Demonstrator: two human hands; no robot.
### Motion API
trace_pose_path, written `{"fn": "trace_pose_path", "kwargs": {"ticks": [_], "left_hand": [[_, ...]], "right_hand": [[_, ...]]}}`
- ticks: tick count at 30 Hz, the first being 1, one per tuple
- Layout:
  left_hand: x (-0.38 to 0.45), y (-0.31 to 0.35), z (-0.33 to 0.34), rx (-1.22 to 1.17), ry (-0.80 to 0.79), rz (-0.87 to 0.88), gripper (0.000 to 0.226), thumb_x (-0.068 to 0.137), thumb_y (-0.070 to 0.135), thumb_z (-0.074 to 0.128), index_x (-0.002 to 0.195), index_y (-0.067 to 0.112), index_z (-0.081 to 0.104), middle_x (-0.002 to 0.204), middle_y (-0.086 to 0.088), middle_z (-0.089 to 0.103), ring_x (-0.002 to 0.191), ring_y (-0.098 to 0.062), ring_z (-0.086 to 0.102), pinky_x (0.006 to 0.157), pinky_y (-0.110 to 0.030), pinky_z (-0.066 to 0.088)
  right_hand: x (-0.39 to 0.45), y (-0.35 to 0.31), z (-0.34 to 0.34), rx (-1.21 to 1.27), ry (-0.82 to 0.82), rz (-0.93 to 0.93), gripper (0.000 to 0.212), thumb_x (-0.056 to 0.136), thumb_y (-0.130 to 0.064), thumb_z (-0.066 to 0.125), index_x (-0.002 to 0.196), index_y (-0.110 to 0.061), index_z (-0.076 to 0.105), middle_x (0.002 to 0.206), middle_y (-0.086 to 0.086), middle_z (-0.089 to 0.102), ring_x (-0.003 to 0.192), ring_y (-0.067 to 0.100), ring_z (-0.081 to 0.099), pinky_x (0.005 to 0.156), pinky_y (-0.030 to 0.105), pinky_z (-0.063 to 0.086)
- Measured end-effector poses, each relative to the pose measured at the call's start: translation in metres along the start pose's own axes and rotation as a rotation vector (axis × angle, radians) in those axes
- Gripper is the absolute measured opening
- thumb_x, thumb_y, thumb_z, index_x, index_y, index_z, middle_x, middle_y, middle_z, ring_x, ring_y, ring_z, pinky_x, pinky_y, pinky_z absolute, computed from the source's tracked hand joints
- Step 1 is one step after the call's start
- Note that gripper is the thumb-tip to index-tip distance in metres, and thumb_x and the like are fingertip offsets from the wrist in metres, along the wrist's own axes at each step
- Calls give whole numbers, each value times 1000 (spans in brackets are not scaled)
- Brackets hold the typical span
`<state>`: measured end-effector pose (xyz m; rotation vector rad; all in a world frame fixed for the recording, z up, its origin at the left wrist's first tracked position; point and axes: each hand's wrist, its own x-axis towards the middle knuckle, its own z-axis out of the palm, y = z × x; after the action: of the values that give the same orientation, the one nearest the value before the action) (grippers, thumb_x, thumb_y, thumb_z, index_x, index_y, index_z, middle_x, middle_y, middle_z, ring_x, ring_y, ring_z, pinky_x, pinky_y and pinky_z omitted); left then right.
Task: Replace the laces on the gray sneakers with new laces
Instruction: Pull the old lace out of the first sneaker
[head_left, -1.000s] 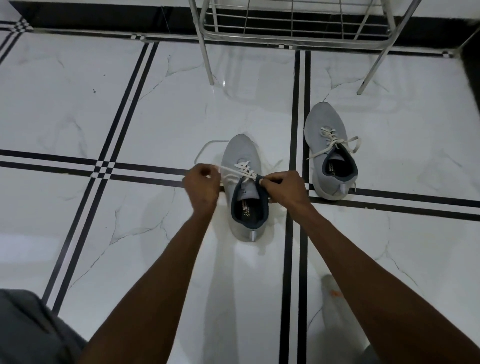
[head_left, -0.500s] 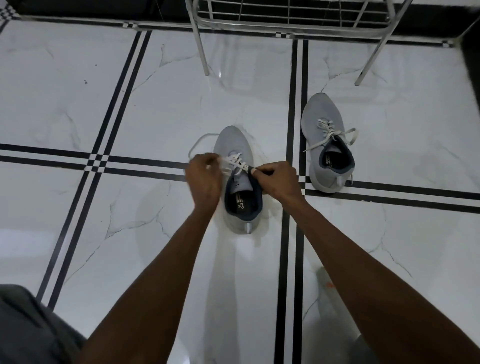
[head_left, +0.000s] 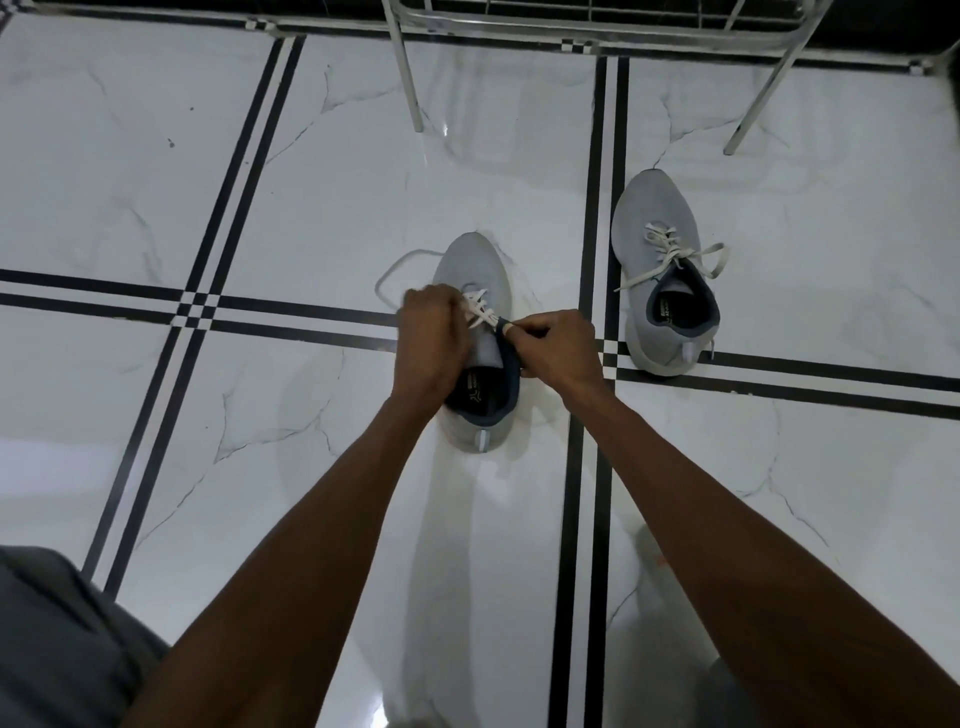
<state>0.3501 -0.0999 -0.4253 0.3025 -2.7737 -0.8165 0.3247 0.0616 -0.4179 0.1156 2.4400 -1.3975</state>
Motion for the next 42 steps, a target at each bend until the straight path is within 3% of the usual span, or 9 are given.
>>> {"fn": "trace_pose_path", "kwargs": {"ticks": [4,7,11,15,21,31,35,38,42], "left_hand": [[10,-33,-20,-252,252,-566,16,98,13,57,104,6,70,102,-7,72,97,-23,68,70,-8,42],[1,-33,-28,-301,180,-470,34,95,28,70,120,6,66,110,-2,64,90,-13,64,74,-11,41],[-22,-13,-23,-374,63,-233,36,89,51,74,101,18,64,90,4,67,80,-8,64,67,-22,54],[-34,-1,-8,-285,-85,-100,21,90,32,75,101,17,66,92,3,68,82,-12,63,74,-31,57],[-34,-6,-6,-510,84,-372,12,89,18,74,97,10,79,86,4,77,81,-4,72,82,-31,59],[-30,-4,-7,-539,-25,-292,15,94,24,71,101,13,81,92,5,79,88,-4,73,86,-28,59],[-30,-5,-8,-549,22,-354,15,92,24,74,99,13,81,88,6,78,83,0,72,83,-24,59],[-31,-4,-9,-570,15,-373,14,92,24,75,99,13,81,87,6,78,82,-2,72,82,-25,60],[-32,1,-8,-579,15,-363,15,92,23,76,100,12,81,90,5,78,84,-3,73,83,-23,59]], "right_hand": [[4,5,-6,11,18,27,18,81,-35,71,78,-20,81,66,-2,74,63,19,72,64,45,63],[4,5,-7,-20,16,-10,17,82,-34,74,85,-19,81,71,-4,75,67,15,72,67,42,63],[1,1,-3,-159,67,-180,32,80,-28,76,110,-17,72,98,0,70,85,14,67,79,31,57],[5,-3,1,-271,2,-354,30,86,-19,71,116,-16,72,109,4,72,93,18,67,86,37,57],[6,-1,-3,-310,43,-321,36,83,-4,63,115,-17,71,105,5,70,94,21,66,79,38,57],[10,-12,16,-561,32,-565,8,89,-19,68,91,-15,74,105,3,65,96,24,57,78,42,52],[27,-6,2,-311,197,-320,14,87,-9,64,78,0,71,87,13,67,87,24,62,73,37,52],[40,7,-20,-163,285,-143,10,86,-9,65,89,-5,74,94,10,70,84,25,68,75,33,55],[25,-14,-10,-159,41,-350,27,85,-17,74,112,-14,73,109,2,70,95,16,62,85,21,45]]}}
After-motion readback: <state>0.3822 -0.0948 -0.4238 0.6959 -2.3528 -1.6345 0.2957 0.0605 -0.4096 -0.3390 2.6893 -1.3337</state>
